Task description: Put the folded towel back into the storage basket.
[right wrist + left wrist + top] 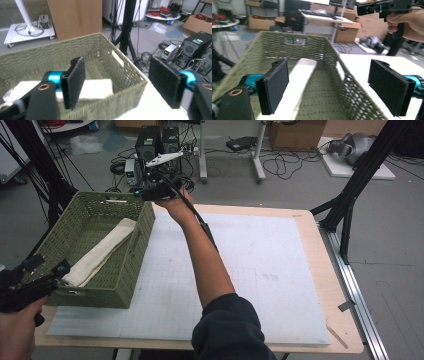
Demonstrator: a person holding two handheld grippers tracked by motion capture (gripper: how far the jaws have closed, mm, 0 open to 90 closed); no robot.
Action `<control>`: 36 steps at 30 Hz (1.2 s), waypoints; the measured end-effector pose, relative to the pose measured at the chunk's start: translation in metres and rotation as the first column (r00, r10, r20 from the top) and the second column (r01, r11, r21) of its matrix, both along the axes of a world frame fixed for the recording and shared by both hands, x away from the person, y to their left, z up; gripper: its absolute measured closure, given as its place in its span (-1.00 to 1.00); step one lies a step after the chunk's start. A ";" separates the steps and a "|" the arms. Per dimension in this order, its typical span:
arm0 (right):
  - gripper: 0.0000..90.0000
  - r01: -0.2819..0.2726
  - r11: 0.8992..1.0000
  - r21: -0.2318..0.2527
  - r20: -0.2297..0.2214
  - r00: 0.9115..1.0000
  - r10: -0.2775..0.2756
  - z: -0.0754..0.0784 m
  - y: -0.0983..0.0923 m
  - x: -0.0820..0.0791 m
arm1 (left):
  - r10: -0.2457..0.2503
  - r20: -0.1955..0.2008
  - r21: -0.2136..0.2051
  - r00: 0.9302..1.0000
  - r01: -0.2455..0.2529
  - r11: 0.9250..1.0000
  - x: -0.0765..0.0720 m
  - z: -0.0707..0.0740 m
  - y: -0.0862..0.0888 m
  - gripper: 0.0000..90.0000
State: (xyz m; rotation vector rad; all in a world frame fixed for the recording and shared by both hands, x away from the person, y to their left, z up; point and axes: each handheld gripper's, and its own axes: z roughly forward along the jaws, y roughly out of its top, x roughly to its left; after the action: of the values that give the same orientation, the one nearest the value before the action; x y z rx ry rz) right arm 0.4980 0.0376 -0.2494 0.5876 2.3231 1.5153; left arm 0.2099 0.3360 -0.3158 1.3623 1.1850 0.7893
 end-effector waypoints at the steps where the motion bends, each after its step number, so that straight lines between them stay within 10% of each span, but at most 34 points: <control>1: -0.50 0.003 1.000 -0.006 -0.004 1.000 -0.003 0.000 -0.005 -0.001 | -0.016 0.001 -0.007 1.000 0.016 1.000 0.002 0.000 -0.004 -0.61; 13: -0.61 0.042 0.993 -0.110 0.003 0.999 -0.042 -0.007 -0.086 -0.028 | -0.184 0.029 -0.012 0.983 0.184 0.983 0.017 0.000 -0.046 -0.60; 25: -0.61 0.123 0.989 -0.079 0.000 0.992 -0.123 -0.013 -0.176 -0.058 | -0.294 0.013 0.013 0.956 0.294 0.956 0.038 -0.002 -0.098 -0.60; 36: -0.61 0.224 0.972 -0.069 0.011 0.975 -0.224 -0.039 -0.252 -0.098 | -0.417 -0.013 0.025 0.909 0.417 0.908 0.055 -0.015 -0.145 -0.59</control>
State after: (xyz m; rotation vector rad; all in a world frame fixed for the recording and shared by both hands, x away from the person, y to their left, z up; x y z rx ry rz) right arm 0.4005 -0.2145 -0.2885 0.7979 2.2107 1.3260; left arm 0.2652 0.1909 -0.3305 1.5728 0.8432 0.4931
